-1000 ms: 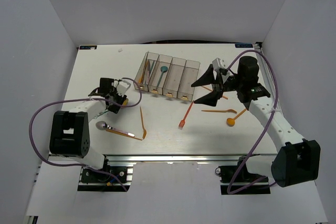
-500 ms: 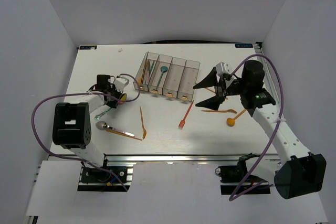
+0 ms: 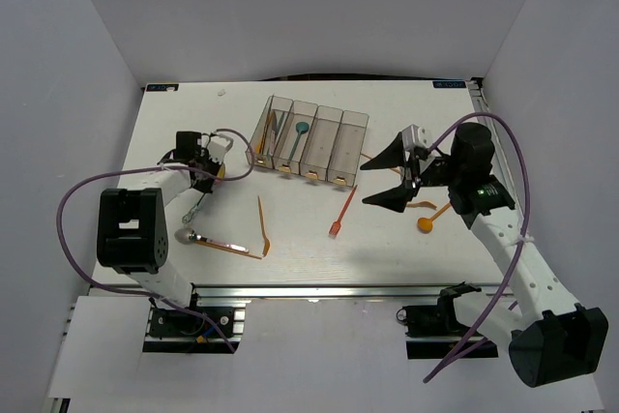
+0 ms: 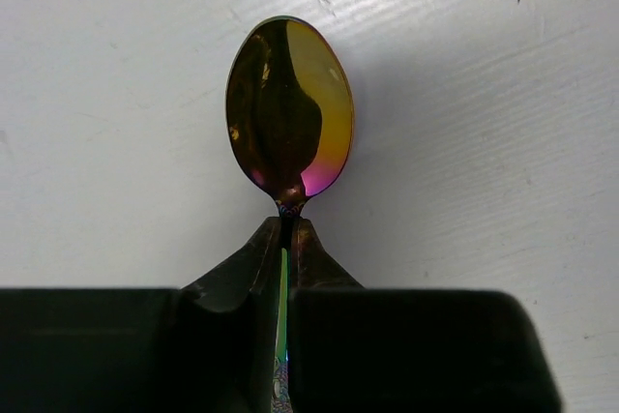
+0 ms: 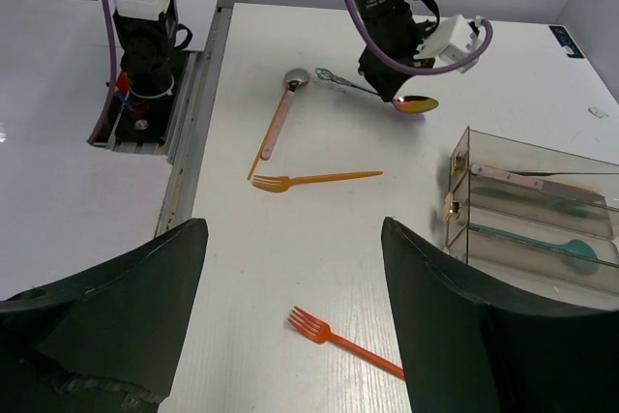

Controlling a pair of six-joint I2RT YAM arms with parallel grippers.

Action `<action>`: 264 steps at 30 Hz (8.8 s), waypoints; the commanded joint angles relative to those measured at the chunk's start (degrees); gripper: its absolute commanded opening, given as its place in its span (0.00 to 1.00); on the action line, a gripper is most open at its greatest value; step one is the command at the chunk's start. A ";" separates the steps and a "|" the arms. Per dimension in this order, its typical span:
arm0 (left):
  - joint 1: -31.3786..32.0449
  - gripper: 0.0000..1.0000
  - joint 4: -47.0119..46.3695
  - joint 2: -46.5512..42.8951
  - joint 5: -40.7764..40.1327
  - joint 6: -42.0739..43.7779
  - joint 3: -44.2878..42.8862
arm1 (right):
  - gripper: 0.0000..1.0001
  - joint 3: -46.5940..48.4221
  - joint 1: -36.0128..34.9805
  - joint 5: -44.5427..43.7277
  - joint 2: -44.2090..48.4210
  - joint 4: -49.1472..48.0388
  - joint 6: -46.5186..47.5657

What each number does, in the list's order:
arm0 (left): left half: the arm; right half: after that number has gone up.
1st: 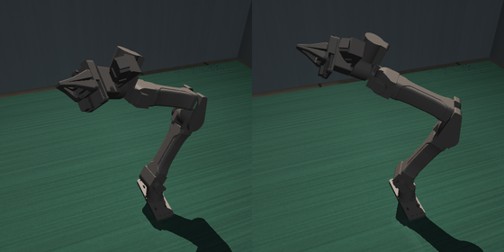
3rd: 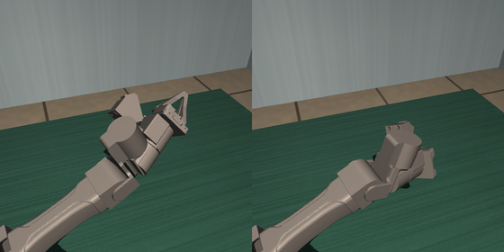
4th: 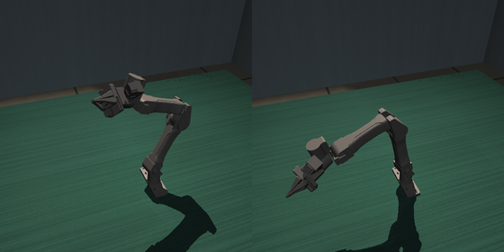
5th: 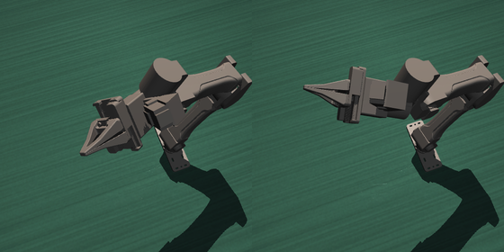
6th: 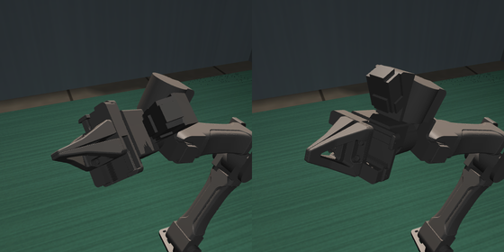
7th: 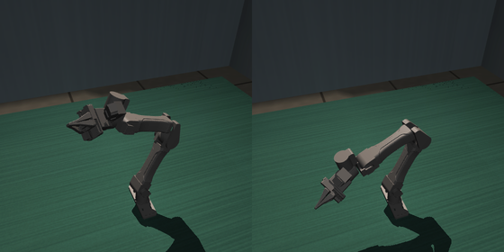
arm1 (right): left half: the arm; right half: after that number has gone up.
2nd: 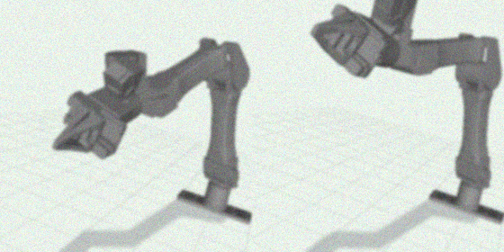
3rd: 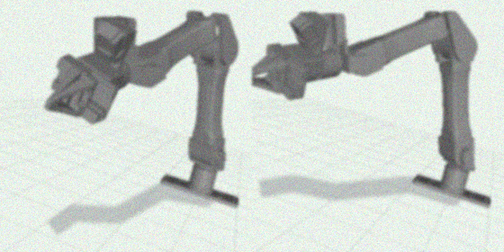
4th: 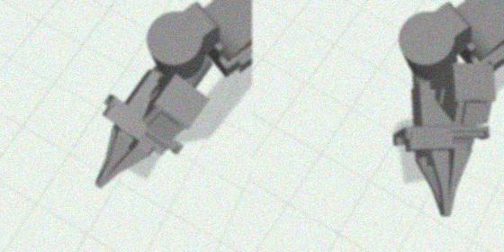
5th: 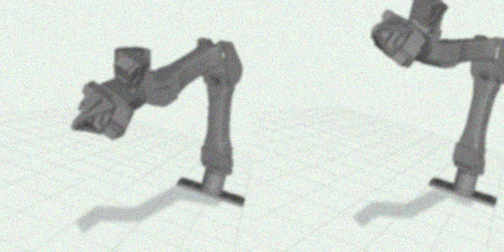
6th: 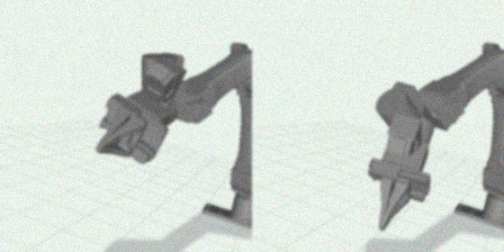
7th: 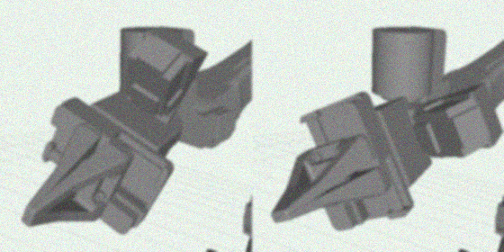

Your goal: Sort the eating utensils into containers

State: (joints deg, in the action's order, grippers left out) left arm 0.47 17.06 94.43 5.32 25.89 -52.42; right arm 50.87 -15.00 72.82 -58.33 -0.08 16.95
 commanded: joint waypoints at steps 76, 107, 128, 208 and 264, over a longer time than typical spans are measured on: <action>15.53 0.55 -0.19 -22.57 0.57 -56.88 -4.82 | 0.79 -0.95 1.29 -11.29 3.92 12.99 12.67; 9.64 0.83 26.27 -30.28 -9.63 -89.61 17.09 | 0.80 -1.83 1.21 -14.28 3.48 10.71 10.91; 6.83 0.70 21.88 -23.16 -11.21 -85.48 14.98 | 0.80 -1.83 1.38 -14.98 3.31 10.71 11.09; 4.98 0.00 2.30 -23.31 -8.50 -60.12 4.69 | 0.80 -1.83 4.02 -14.28 4.45 11.06 11.53; 21.41 0.98 -6.51 -18.43 8.66 -34.67 -13.34 | 0.88 -0.08 12.54 -26.91 -4.16 27.92 39.61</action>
State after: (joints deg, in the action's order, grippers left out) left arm 21.67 10.90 88.90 15.40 -4.38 -70.76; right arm 47.46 -2.63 51.46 -60.88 20.12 44.51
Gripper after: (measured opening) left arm 0.981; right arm 0.860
